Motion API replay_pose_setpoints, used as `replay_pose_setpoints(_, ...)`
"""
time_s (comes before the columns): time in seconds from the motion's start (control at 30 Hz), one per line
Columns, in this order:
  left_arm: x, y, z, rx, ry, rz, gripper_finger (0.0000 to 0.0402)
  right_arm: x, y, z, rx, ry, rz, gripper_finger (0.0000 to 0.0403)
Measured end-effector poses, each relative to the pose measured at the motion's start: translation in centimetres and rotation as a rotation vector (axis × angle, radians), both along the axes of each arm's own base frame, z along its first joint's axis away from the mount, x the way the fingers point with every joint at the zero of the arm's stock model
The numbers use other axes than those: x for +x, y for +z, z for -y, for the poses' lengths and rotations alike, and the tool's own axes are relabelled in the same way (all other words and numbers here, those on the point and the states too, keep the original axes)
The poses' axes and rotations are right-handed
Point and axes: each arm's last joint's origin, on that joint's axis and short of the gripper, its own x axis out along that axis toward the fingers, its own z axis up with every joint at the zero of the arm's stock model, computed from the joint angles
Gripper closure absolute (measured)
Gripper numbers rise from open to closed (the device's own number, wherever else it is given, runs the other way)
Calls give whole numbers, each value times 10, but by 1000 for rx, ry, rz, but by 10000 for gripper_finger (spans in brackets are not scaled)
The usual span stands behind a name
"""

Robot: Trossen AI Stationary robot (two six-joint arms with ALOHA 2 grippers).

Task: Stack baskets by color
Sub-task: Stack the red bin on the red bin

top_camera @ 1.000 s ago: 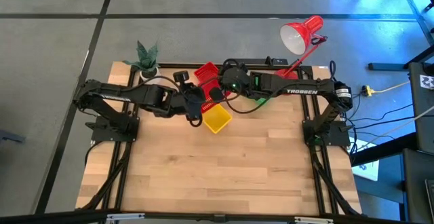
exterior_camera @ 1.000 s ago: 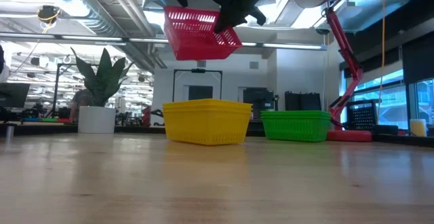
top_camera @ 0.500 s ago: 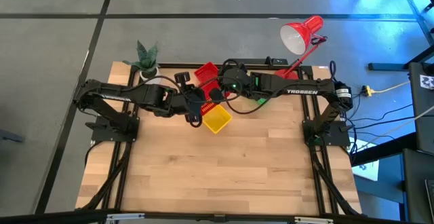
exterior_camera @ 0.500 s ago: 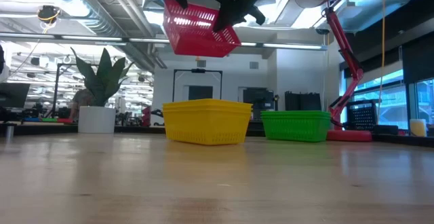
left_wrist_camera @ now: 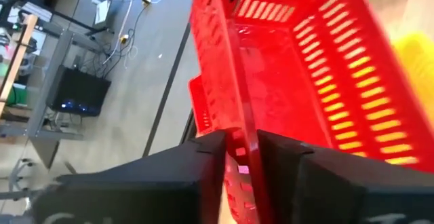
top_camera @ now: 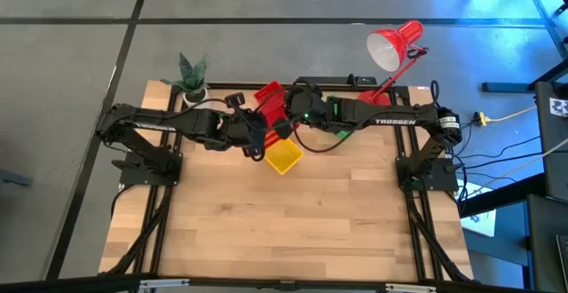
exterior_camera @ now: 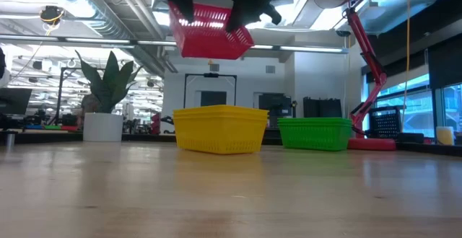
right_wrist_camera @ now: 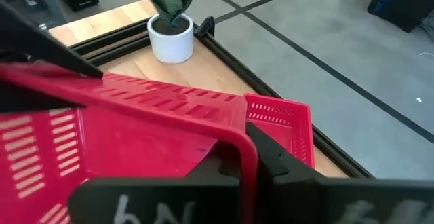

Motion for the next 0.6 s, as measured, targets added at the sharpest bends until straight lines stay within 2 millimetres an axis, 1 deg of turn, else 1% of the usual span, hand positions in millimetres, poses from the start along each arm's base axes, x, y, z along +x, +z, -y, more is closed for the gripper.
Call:
replay_pose_setpoints(0.07,0,0,0,0,8,8,375,0,0,0,-3,14,-8,401)
replay_pose_setpoints(0.13,0,0,2,7,9,11,393,0,0,-1,0,36,-13,396)
replay_pose_setpoints(0.37,-1,1,5,0,-6,4,401,1,0,-2,16,90,-12,356)
replay_pose_setpoints(0.6,-4,0,3,-6,-7,-31,401,2,0,-6,-19,141,-33,289)
